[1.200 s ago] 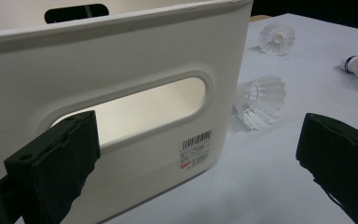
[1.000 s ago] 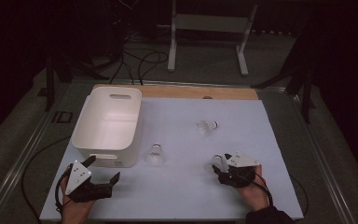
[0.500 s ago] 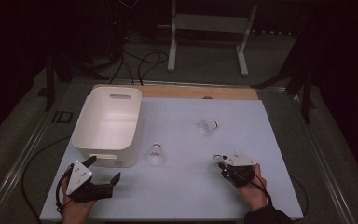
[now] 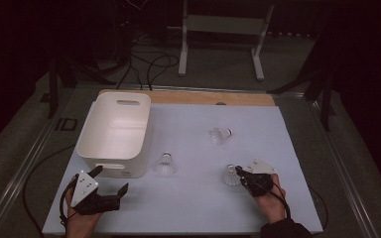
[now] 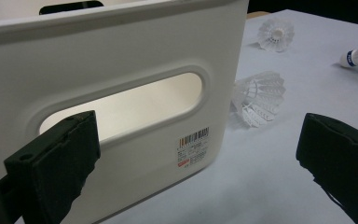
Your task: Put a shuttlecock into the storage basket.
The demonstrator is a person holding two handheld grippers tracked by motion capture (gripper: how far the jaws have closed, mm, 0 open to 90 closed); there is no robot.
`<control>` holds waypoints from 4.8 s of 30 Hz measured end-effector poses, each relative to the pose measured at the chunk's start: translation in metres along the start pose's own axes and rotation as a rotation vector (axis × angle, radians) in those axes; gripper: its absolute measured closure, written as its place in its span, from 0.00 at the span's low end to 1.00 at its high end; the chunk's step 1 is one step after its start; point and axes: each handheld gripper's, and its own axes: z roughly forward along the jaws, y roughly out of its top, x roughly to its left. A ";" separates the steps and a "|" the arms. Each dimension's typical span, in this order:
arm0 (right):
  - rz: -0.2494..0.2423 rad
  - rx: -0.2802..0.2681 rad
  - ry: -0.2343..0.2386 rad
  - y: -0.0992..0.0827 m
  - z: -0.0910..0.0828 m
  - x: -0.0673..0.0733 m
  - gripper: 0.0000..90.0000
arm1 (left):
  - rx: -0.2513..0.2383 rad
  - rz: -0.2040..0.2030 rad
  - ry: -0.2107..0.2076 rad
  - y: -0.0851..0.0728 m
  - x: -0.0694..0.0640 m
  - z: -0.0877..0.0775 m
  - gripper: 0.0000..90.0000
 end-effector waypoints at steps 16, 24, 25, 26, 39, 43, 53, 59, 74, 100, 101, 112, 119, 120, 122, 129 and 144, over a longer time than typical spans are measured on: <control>0.004 -0.009 0.012 0.008 -0.007 0.001 0.99 | -0.007 -0.010 -0.007 -0.001 0.002 0.000 0.00; 0.004 0.007 0.003 0.017 -0.011 0.002 0.99 | -0.009 -0.007 -0.009 -0.002 0.001 0.000 0.00; 0.009 0.004 0.006 0.019 -0.012 0.001 0.99 | -0.008 -0.006 -0.009 -0.001 0.001 0.000 0.00; 0.005 0.004 0.003 0.020 -0.013 0.001 0.99 | -0.010 -0.003 -0.010 -0.001 0.000 0.000 0.00; 0.035 -0.009 0.004 0.043 -0.020 0.000 0.99 | -0.022 -0.002 -0.008 -0.001 0.001 -0.001 0.00; 0.040 -0.015 0.007 0.048 -0.021 0.000 0.99 | -0.019 0.001 -0.009 -0.001 0.001 -0.001 0.00; 0.027 -0.019 0.028 0.060 -0.022 0.003 0.99 | -0.024 0.009 -0.017 -0.001 -0.001 -0.001 0.00; 0.028 -0.016 0.035 0.067 -0.021 0.005 0.99 | -0.021 0.015 -0.022 -0.001 -0.002 0.000 0.00; -0.009 -0.016 0.036 0.086 -0.017 0.013 0.99 | -0.016 0.020 -0.019 -0.001 -0.002 0.000 0.00; -0.046 -0.048 0.051 0.120 -0.014 0.021 0.99 | -0.012 0.022 -0.016 -0.001 -0.002 0.000 0.00; -0.044 -0.048 0.052 0.121 -0.014 0.022 0.99 | -0.011 0.022 -0.016 -0.001 -0.002 0.000 0.00; -0.046 -0.060 0.052 0.131 -0.009 0.026 0.99 | -0.016 0.023 -0.017 -0.001 -0.003 -0.001 0.00; -0.048 -0.070 0.058 0.137 -0.006 0.029 0.99 | -0.012 0.026 -0.020 -0.001 -0.004 0.000 0.00; -0.052 -0.073 0.059 0.138 -0.006 0.029 0.99 | -0.013 0.026 -0.021 -0.001 -0.004 0.000 0.00; -0.052 -0.076 0.060 0.139 -0.006 0.030 0.99 | -0.016 0.026 -0.022 -0.001 -0.004 0.000 0.00; -0.046 -0.091 0.060 0.145 -0.006 0.030 0.99 | -0.017 0.026 -0.024 -0.001 -0.004 0.000 0.00; -0.063 -0.105 0.074 0.160 -0.005 0.038 0.99 | -0.024 0.028 -0.030 -0.001 -0.005 -0.001 0.00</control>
